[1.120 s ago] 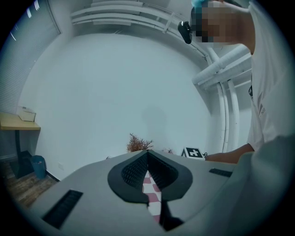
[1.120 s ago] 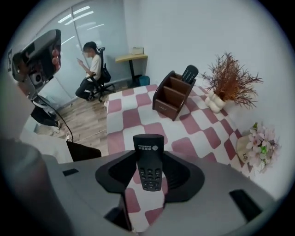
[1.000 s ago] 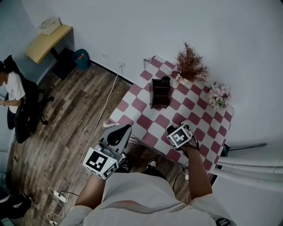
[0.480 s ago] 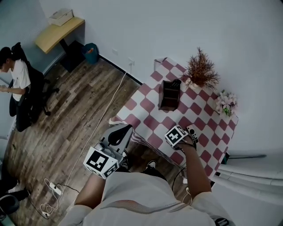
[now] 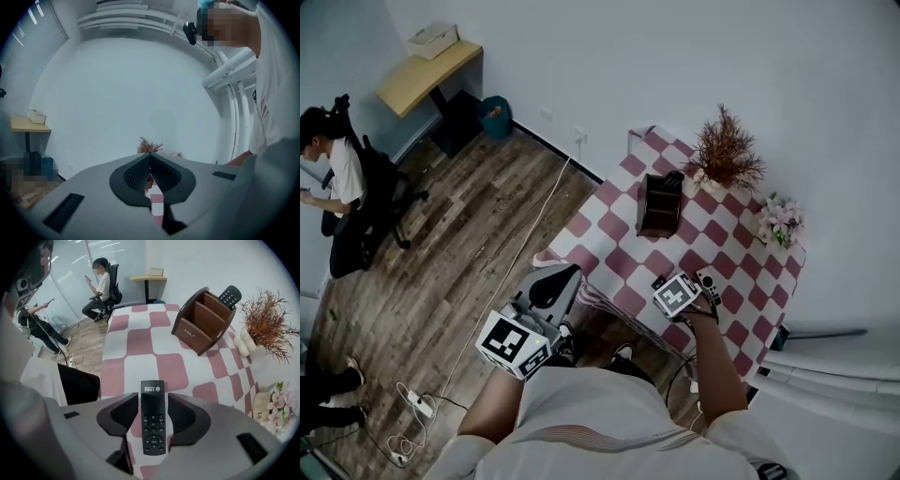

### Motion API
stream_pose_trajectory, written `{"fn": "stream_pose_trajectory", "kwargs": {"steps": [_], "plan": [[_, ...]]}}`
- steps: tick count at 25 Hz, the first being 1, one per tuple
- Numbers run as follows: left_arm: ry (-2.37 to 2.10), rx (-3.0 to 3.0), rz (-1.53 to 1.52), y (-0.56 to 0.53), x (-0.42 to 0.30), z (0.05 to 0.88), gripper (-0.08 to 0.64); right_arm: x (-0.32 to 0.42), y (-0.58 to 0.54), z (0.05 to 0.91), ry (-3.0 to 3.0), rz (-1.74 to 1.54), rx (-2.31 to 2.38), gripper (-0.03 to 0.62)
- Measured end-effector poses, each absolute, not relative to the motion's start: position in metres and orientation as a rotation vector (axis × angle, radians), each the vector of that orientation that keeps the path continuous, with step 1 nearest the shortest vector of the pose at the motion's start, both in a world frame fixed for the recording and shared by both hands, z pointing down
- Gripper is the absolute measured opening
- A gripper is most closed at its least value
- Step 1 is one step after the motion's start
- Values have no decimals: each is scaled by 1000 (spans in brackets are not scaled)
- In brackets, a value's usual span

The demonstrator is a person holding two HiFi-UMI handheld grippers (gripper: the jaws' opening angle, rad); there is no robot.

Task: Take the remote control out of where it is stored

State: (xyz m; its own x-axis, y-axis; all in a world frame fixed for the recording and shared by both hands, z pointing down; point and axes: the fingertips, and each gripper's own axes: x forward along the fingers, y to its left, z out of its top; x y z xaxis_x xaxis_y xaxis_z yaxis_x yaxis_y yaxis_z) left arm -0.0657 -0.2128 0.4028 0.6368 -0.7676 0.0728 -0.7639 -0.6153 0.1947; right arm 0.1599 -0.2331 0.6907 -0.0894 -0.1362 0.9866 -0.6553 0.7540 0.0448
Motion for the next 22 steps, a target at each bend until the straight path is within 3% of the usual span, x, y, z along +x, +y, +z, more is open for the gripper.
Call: {"fn": "stream_pose_trajectory", "kwargs": {"steps": [10, 16, 22], "plan": [[-1197, 2714, -35, -214, -40, 387, 8, 152, -260, 555, -2134, 418, 991, 184], [-1175, 2760, -38, -215, -25, 375, 8, 161, -257, 459, -2435, 268, 1259, 67], [-1138, 2804, -36, -212, -2, 367, 8, 171, -240, 396, -2580, 81, 1411, 40]]}}
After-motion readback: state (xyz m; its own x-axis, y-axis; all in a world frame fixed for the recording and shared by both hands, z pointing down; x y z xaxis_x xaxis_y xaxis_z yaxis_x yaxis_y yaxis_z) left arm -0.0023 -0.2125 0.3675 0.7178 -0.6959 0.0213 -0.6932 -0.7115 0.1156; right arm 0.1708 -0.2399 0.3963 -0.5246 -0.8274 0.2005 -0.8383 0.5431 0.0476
